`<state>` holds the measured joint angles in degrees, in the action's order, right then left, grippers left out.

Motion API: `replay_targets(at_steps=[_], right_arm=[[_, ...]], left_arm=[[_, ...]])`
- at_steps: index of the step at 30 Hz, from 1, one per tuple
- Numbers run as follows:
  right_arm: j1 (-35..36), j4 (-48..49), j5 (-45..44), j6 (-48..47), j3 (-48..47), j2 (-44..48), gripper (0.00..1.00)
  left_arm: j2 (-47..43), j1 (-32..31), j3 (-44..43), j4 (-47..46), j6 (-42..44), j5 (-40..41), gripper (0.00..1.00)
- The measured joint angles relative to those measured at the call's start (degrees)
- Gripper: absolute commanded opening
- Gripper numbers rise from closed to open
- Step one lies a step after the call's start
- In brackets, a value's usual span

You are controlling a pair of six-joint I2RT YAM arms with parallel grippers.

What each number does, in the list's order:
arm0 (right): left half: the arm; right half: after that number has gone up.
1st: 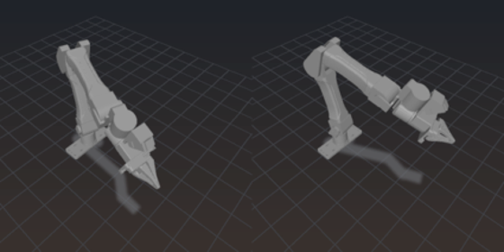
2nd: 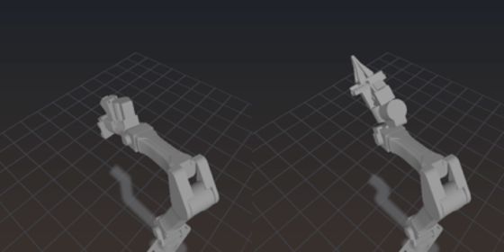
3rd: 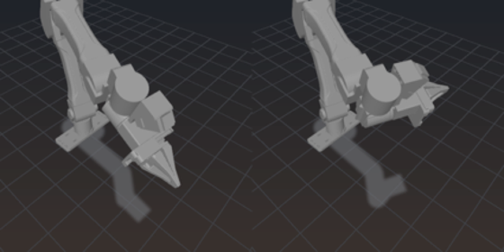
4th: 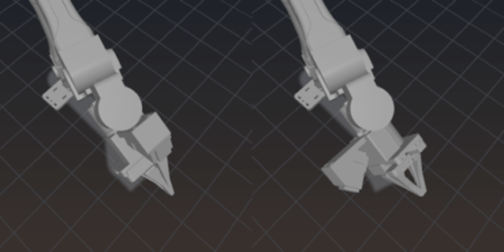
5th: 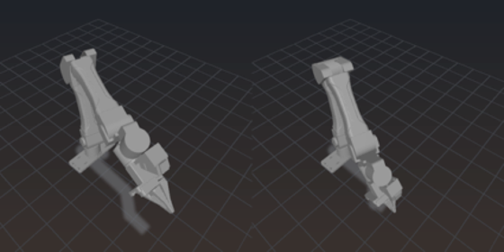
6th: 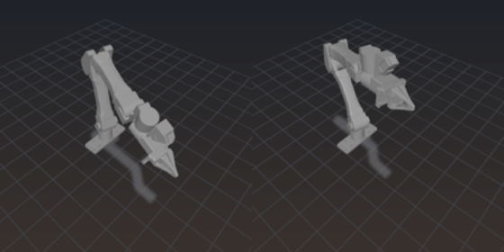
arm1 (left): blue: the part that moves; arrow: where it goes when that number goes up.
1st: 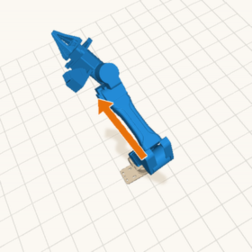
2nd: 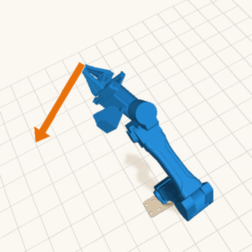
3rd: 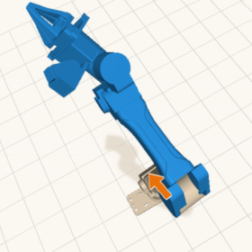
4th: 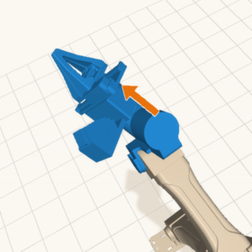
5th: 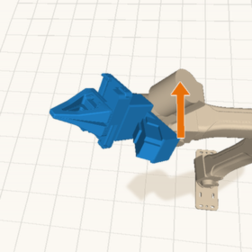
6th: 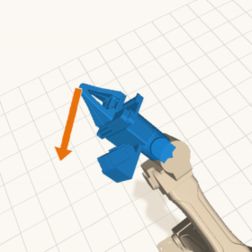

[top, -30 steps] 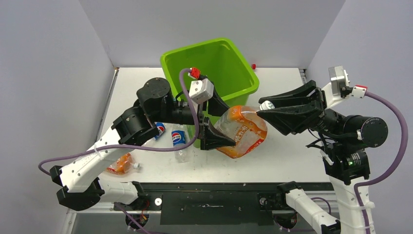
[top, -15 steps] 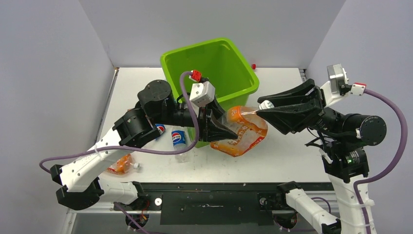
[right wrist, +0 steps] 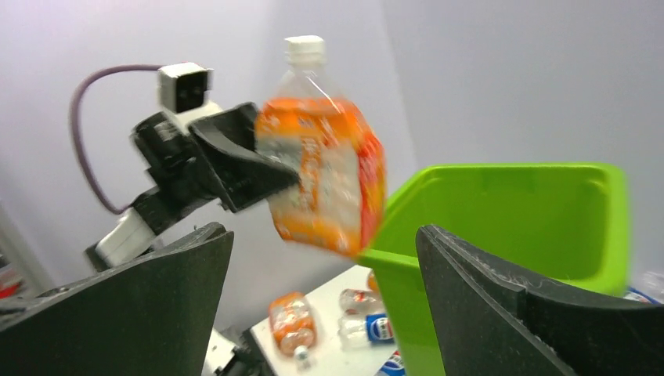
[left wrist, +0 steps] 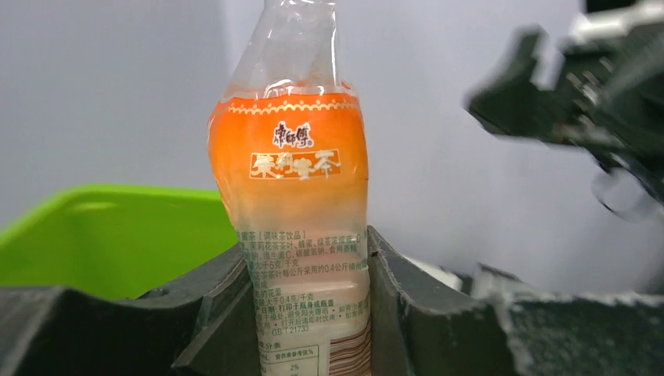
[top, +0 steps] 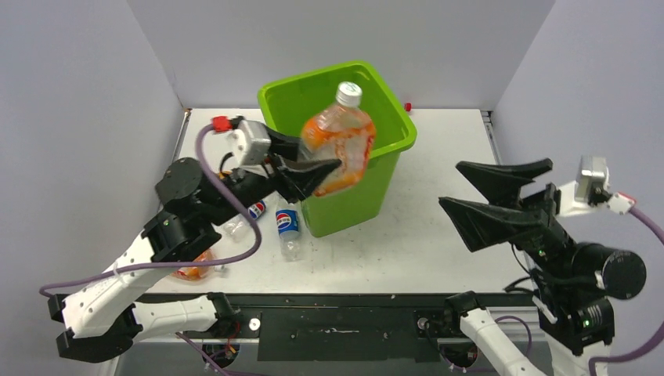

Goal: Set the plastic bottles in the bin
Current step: Place the plastic bottle in the trash bin.

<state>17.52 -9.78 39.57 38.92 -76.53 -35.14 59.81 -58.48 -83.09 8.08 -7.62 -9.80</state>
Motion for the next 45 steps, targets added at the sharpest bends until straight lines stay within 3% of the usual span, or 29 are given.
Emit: replay_targets(at_steps=[3,7,12,17,19,22,27,37,45], right_arm=[[0.2,-2.8,-9.0,-1.7,4.9,7.5,0.9],[0.2,-7.2,-21.9,-3.0,10.6,15.6,0.9],[0.2,-15.3,-36.3,-3.5,17.0,19.3,0.9],[0.2,-22.2,-41.6,-3.7,20.6,19.3,0.9],[0.2,-23.4,-42.6,-4.0,20.7,19.3,0.9],[0.2,-24.0,-43.6,-4.6,20.7,19.3,0.9],[0.2,-24.6,-43.8,-5.3,19.9,17.7,0.9],[0.2,-22.6,-42.0,-4.5,16.2,8.0,0.9],[0.2,-18.6,-35.3,-1.5,5.7,-12.0,0.9]], left_arm=[[-2.9,0.7,0.8,-4.7,5.5,11.0,0.0],[-2.0,2.7,-0.4,-8.7,11.8,19.4,0.0],[6.3,5.0,-7.0,-7.7,16.4,23.5,0.0],[15.9,7.5,-9.8,-3.1,17.8,25.5,0.01],[18.9,8.4,-9.8,-0.2,17.8,26.0,0.18],[21.2,9.3,-9.8,3.2,17.8,26.5,0.58],[20.5,9.5,-9.9,4.1,17.3,26.3,0.99],[8.7,9.5,-6.7,-2.0,13.9,26.7,0.96],[-9.6,9.8,12.9,-14.4,13.4,34.2,0.96]])
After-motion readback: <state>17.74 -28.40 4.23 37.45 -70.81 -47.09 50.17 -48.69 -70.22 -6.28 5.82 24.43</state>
